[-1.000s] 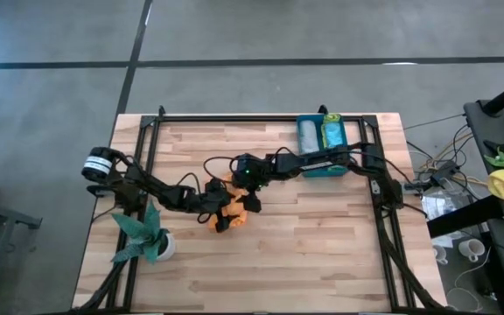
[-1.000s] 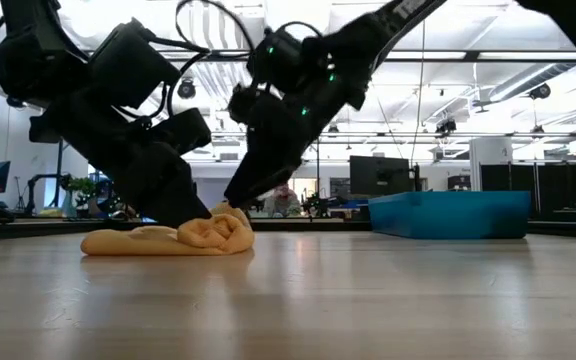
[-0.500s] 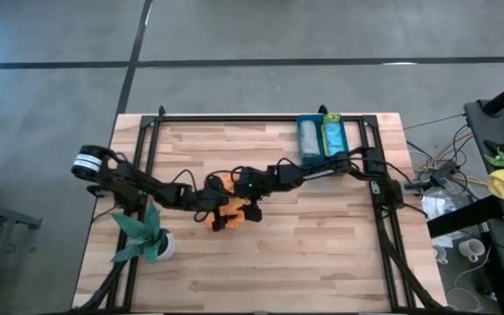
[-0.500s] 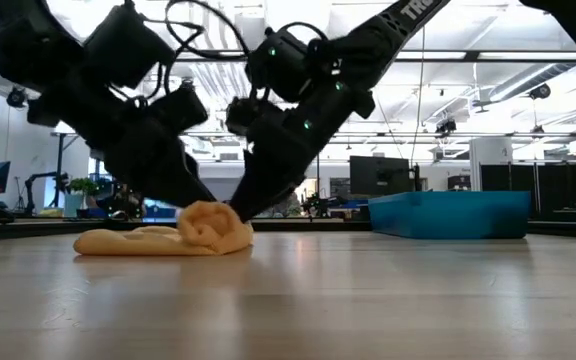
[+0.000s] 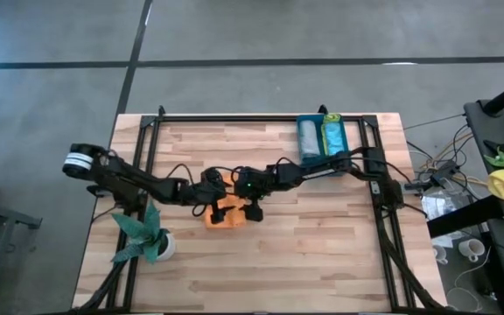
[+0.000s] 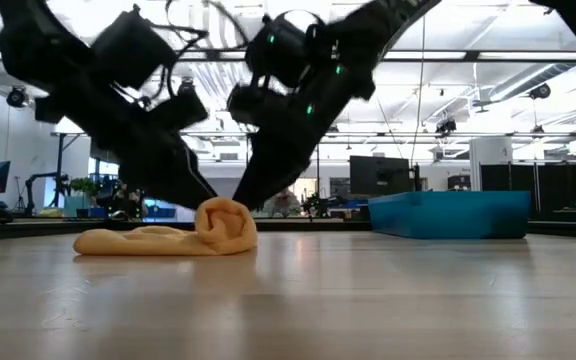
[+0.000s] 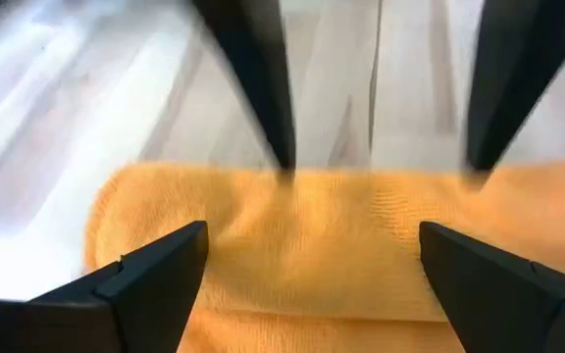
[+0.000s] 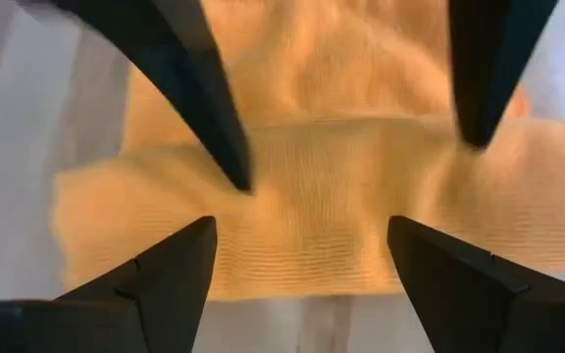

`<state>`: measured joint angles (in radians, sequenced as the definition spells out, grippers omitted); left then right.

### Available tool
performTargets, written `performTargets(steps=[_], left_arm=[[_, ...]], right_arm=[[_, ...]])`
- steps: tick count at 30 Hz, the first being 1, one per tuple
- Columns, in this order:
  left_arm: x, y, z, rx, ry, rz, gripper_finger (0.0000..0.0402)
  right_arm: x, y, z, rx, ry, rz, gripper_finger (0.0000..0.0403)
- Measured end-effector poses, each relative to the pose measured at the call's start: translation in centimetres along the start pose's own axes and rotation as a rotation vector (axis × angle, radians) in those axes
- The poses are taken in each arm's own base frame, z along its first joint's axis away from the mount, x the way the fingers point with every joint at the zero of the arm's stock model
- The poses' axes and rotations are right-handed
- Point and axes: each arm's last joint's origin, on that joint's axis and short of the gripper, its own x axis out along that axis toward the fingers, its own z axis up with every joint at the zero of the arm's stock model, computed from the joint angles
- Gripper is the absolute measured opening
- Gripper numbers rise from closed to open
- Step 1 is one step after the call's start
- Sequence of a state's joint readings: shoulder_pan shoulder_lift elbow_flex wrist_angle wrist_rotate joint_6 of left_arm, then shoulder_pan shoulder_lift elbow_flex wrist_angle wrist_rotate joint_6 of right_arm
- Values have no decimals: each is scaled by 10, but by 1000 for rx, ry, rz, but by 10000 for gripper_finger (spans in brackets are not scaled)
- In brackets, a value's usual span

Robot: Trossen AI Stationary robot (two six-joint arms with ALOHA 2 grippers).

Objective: Roll microfiber towels into tight, uniform cylinder then place into a basket
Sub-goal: Roll the orange towel

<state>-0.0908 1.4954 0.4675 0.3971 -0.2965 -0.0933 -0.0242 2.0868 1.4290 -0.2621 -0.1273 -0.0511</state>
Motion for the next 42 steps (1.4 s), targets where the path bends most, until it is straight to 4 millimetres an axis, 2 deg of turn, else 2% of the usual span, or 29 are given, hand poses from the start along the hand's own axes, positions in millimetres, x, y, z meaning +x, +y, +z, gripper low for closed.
performTargets(steps=[3, 6, 9, 16, 25, 33, 40, 42], left_arm=[[9, 0, -9, 11, 45, -8, 352], [15, -2, -16, 3, 77, -18, 352], [17, -3, -18, -15, 85, -20, 352], [18, -3, -20, 21, 92, -29, 352], [24, -5, -22, 16, 41, -59, 352], [39, -10, -18, 22, -1, -77, 352], [40, -11, -13, 63, -12, -77, 352], [40, -11, -14, 65, -11, -77, 352]], right_arm=[[-8, 1, -4, 0, 61, 4, 297], [-7, 1, -15, 32, 148, 4, 297], [-4, -1, -24, 42, 164, -17, 294], [16, -4, -40, 7, 112, -36, 292], [34, -7, -33, -32, -19, -28, 293], [18, -5, -28, -1, 18, -24, 290], [-3, -2, -24, 5, 65, -24, 286], [-9, -1, -30, -5, 111, -21, 285]])
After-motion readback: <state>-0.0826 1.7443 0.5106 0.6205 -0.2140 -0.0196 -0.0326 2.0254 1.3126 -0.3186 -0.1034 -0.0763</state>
